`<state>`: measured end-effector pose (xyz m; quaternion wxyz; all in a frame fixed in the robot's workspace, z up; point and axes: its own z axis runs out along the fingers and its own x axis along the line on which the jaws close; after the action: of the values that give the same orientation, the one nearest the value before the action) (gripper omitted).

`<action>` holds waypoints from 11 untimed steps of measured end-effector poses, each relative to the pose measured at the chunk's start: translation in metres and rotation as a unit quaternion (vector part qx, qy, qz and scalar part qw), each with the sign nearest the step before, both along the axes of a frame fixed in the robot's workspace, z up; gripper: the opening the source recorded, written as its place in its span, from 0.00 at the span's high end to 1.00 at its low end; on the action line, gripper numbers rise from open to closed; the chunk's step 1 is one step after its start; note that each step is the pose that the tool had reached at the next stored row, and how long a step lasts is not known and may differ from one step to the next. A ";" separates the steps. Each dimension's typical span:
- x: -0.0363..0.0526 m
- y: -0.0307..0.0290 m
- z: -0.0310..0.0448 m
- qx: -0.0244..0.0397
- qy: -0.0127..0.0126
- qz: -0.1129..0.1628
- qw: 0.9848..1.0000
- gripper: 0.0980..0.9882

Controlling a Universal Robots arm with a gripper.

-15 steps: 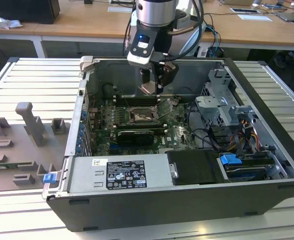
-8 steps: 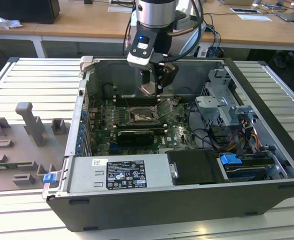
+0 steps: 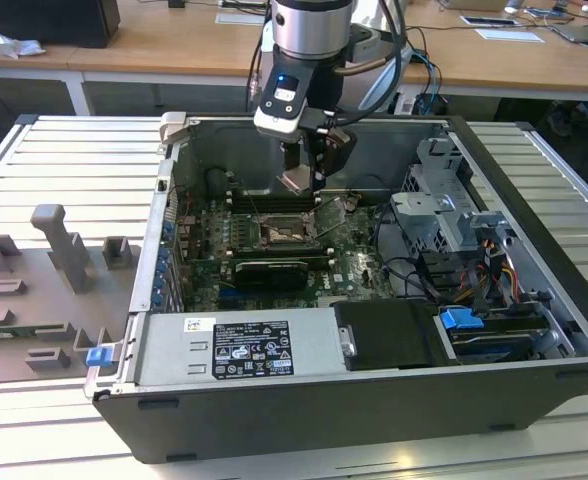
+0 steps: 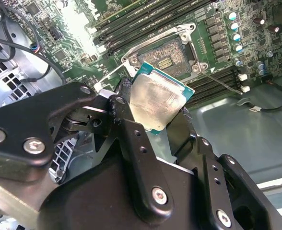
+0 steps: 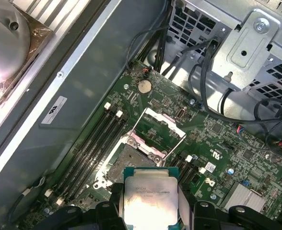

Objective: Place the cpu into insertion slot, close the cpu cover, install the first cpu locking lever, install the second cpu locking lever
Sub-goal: 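Place the cpu into insertion slot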

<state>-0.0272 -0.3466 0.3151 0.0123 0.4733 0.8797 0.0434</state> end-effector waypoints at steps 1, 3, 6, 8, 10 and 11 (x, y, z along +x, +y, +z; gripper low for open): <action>0.0000 0.0000 -0.0005 0.000 0.000 -0.001 1.000 0.50; 0.0000 0.0000 -0.0023 0.000 0.000 -0.006 1.000 0.50; 0.0000 0.0001 -0.0050 0.000 0.000 -0.021 1.000 0.50; 0.0000 0.0002 -0.0073 0.000 0.000 -0.036 0.999 0.50; 0.0000 0.0002 -0.0118 0.000 0.001 -0.068 0.998 0.50; 0.0000 0.0002 -0.0129 0.000 0.002 -0.076 0.997 0.50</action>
<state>-0.0272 -0.3464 0.3021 0.0140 0.5387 0.8414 0.0414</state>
